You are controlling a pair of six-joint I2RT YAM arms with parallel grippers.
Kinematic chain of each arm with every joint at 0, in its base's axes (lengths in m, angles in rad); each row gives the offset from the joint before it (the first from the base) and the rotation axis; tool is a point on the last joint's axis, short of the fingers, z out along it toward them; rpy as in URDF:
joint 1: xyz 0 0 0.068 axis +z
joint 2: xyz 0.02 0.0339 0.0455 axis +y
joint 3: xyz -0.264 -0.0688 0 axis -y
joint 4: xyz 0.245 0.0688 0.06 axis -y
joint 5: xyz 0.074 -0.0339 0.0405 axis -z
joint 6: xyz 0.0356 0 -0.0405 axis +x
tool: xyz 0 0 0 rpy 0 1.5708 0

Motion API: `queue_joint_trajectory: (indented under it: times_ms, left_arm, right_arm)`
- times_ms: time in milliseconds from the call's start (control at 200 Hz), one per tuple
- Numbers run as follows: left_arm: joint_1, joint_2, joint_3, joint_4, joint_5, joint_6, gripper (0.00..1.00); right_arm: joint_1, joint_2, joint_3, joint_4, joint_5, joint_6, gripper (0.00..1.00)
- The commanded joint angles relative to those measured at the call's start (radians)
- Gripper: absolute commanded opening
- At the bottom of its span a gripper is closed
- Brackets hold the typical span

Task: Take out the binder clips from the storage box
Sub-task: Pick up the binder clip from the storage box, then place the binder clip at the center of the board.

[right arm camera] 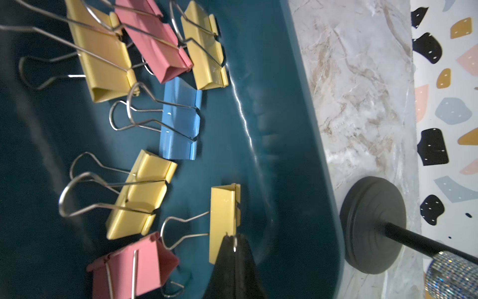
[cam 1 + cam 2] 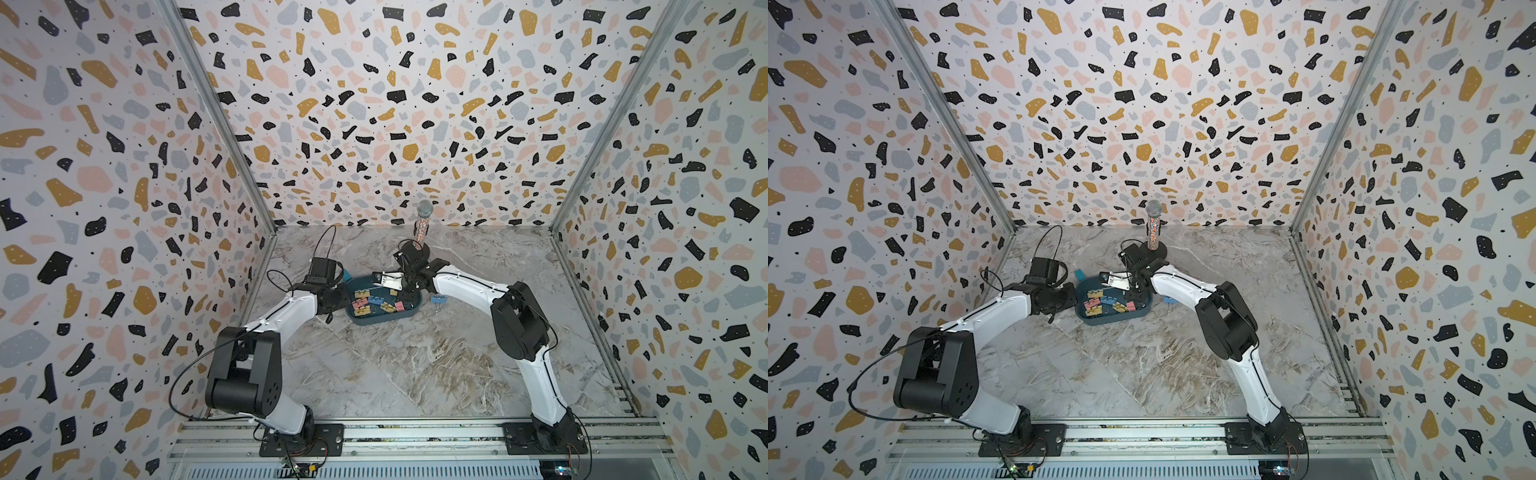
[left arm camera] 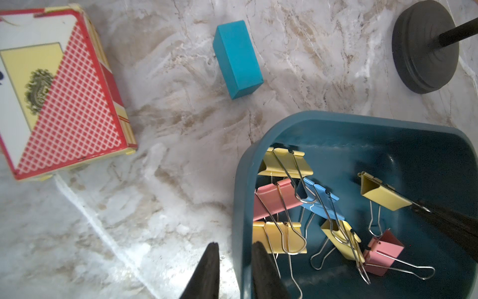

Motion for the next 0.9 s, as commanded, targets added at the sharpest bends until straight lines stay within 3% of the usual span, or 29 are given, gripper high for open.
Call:
queue_joint_trajectory:
  times_ms: [0, 420, 896]
  left_arm:
    - [0.007, -0.011, 0.006, -0.005, -0.002, 0.006, 0.26]
    - [0.007, -0.02, 0.005, -0.005, -0.001, 0.003, 0.26]
    - [0.01, -0.048, 0.005, -0.011, -0.006, -0.001, 0.26]
  right_arm:
    - [-0.014, -0.113, 0.007, -0.002, -0.025, 0.024, 0.0]
    - [-0.053, -0.254, -0.07, 0.035, -0.081, 0.057, 0.0]
    - [-0.239, -0.411, -0.221, 0.073, -0.194, -0.009, 0.0]
